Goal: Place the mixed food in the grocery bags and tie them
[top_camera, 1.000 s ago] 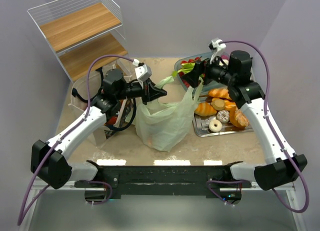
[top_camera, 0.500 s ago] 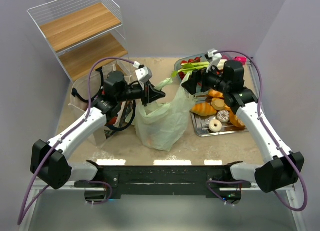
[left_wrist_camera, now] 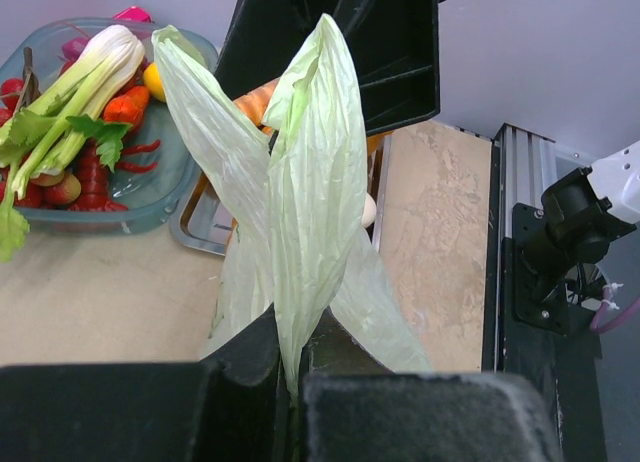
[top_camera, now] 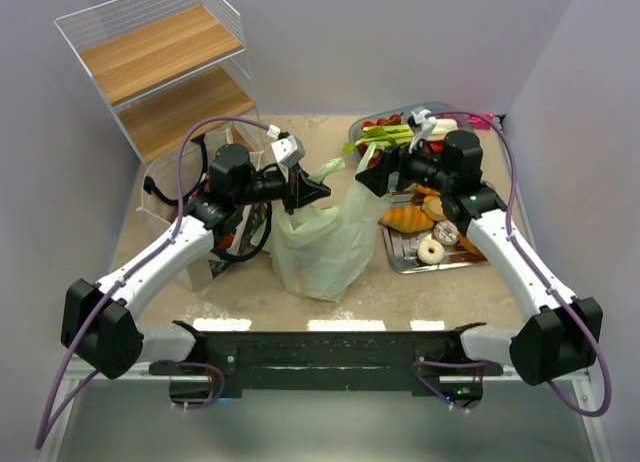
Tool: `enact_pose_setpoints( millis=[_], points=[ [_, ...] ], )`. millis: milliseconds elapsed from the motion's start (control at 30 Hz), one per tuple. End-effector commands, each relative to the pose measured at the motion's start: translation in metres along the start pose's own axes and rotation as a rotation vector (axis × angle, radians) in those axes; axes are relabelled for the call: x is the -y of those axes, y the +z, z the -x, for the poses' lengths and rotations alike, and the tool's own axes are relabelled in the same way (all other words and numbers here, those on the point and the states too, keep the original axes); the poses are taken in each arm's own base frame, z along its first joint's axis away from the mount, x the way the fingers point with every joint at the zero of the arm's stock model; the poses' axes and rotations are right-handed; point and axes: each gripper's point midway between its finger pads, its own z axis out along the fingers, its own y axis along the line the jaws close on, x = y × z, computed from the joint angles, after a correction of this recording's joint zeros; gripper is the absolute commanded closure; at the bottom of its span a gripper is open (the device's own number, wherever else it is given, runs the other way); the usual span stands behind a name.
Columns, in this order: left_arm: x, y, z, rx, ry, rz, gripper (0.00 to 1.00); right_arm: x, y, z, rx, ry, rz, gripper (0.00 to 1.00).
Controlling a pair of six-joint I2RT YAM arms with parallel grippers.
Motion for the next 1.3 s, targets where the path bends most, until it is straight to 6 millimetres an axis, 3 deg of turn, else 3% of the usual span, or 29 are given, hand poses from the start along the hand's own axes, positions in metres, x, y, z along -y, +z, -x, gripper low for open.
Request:
enact_pose_setpoints(
  millis=[0,333,633,800,1033,1167,1267],
  points=[
    [0.0,-0.004,0.015,0.048,0.053,0.011,1.0,-0.021,0.005,0.015,0.067,-0.016,0.118,0.01],
    [0.0,-0.004,0.013,0.047,0.052,0.011,1.0,-0.023,0.011,-0.006,0.001,-0.038,-0.005,0.03],
    [0.0,-0.005,0.011,0.044,0.055,0.013,1.0,0.024,-0.024,-0.004,0.057,-0.051,-0.349,0.01],
    [0.001,-0.004,0.01,0.044,0.049,0.003,1.0,0.019,-0.007,-0.015,0.017,-0.062,-0.27,0.01],
    [0.003,-0.005,0.009,0.042,0.051,-0.006,1.0,0.019,0.013,-0.009,0.02,-0.087,-0.195,0.01],
    [0.004,-0.005,0.008,0.04,0.05,-0.01,1.0,0.029,0.014,-0.004,0.024,-0.07,-0.188,0.01],
    [0.003,-0.006,0.007,0.037,0.051,-0.002,1.0,0.019,0.007,0.006,0.047,-0.035,-0.163,0.01]
  ],
)
